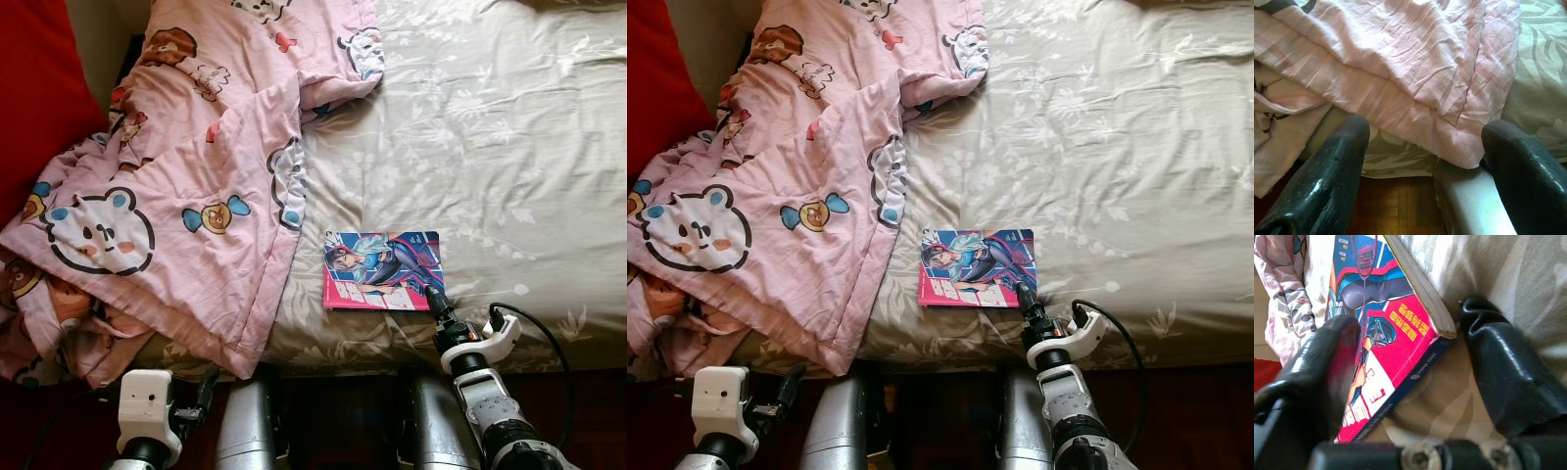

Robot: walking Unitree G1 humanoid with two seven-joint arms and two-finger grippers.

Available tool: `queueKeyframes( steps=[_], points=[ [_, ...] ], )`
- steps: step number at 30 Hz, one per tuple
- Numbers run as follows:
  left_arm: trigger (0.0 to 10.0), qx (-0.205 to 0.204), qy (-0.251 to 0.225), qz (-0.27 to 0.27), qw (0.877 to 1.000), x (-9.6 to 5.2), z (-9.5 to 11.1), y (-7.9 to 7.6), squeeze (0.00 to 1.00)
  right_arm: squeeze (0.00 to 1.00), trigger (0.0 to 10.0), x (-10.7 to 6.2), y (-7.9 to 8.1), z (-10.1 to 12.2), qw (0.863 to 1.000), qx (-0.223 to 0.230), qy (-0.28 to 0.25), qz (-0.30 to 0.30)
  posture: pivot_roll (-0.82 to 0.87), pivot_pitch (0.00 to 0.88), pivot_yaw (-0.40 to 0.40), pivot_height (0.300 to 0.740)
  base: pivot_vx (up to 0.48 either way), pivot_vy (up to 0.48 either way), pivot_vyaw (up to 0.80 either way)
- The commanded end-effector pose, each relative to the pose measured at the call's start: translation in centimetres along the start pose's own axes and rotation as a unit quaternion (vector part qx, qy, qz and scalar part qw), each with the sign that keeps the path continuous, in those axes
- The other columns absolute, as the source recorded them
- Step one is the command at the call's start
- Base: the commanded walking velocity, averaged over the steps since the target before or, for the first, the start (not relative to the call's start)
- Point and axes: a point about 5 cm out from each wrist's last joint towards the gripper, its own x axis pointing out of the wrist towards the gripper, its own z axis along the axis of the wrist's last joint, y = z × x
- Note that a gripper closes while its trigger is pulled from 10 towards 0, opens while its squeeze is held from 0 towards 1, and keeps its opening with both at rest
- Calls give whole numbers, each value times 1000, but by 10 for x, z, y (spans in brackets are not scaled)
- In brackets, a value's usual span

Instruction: Clean up the room

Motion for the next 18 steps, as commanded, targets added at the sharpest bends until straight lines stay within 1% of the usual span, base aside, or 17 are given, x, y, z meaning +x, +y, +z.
queueKeyframes(
  steps=[1, 7, 14, 15, 18],
  points=[
    [10000, 18, 24, 4, 1000, -4, -7, 4, 0, 0, 0, -5, -2, -28, 999, 22, 49, -7, 175, 352, 135, 595, 0, 0, 0],
    [10000, 18, 23, 2, 1000, -2, -8, 3, 0, 0, 0, -8, -5, -29, 998, 23, 48, -14, 173, 345, 132, 595, 0, 0, 0],
    [10000, 19, 22, 2, 1000, 3, -8, 2, 0, 0, 0, -6, -4, -28, 999, 22, 46, -12, 164, 328, 128, 595, 0, 0, 0],
    [10000, 19, 17, 2, 1000, 8, -7, 2, 0, 0, 0, -3, 0, -29, 999, 22, 47, -2, 156, 313, 124, 595, 0, 0, 0],
    [10000, 17, 11, 2, 1000, 17, -5, 1, 0, 0, 0, -1, 4, -30, 999, 21, 46, 11, 143, 292, 118, 595, 0, 0, 0]
  ],
)
